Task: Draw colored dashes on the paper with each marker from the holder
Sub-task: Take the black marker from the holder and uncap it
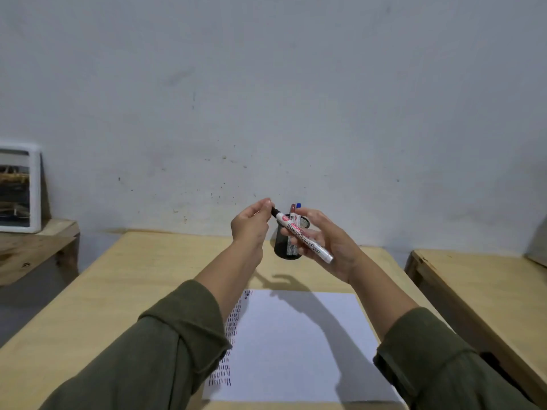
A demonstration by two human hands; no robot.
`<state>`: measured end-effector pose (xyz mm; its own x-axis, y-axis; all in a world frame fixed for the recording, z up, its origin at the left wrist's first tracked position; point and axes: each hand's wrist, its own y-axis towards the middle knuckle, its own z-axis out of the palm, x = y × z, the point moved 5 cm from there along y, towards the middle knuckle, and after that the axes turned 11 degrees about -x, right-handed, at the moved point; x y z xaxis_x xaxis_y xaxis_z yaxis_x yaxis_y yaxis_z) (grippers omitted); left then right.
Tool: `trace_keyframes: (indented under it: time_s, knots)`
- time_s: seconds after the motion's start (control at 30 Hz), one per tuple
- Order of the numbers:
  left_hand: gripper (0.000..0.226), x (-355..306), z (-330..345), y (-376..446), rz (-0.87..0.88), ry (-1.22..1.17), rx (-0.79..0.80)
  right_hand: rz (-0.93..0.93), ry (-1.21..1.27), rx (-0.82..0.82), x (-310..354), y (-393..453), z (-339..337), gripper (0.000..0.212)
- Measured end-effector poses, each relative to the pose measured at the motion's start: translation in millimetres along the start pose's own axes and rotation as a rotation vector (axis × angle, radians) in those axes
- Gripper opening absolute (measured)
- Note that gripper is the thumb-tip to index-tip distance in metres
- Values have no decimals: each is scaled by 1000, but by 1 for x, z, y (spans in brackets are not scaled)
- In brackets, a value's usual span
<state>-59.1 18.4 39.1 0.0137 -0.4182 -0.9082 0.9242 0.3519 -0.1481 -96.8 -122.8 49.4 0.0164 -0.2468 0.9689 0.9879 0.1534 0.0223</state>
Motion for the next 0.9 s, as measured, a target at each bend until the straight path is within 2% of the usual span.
trace_keyframes:
  time_s: [0.1,0.17,0.27,0.33,0.43,0.5,0.6,0.67,0.77,0.9]
  knots:
    - [5,6,-17,-14,-48,-83,-125,59,244,69,-12,-21,7,71]
    - [13,6,-25,-23,-66,-97,-183,63,377,87,-19,-29,10,84]
    - [10,4,-35,-37,-54,-53,-221,13,441,42,-24,-33,17,90]
    - [14,3,-36,-43,-29,-14,-189,-13,366,-37,-26,-34,23,77]
    - [17,3,-36,-52,-6,11,-75,-34,260,-141,-26,-33,31,34]
    - [23,5,-36,-53,-6,-25,26,-49,296,-163,-25,-32,35,21]
    - [28,6,-34,-57,-4,-104,199,-38,370,-151,-26,-31,36,18]
    - [27,6,-32,-59,-16,-172,259,-18,397,-136,-27,-31,39,17]
    - [20,5,-31,-58,-29,-220,250,-12,426,-140,-28,-30,42,19]
    - [13,8,-34,-54,-41,-160,155,-55,415,-137,-31,-26,43,25]
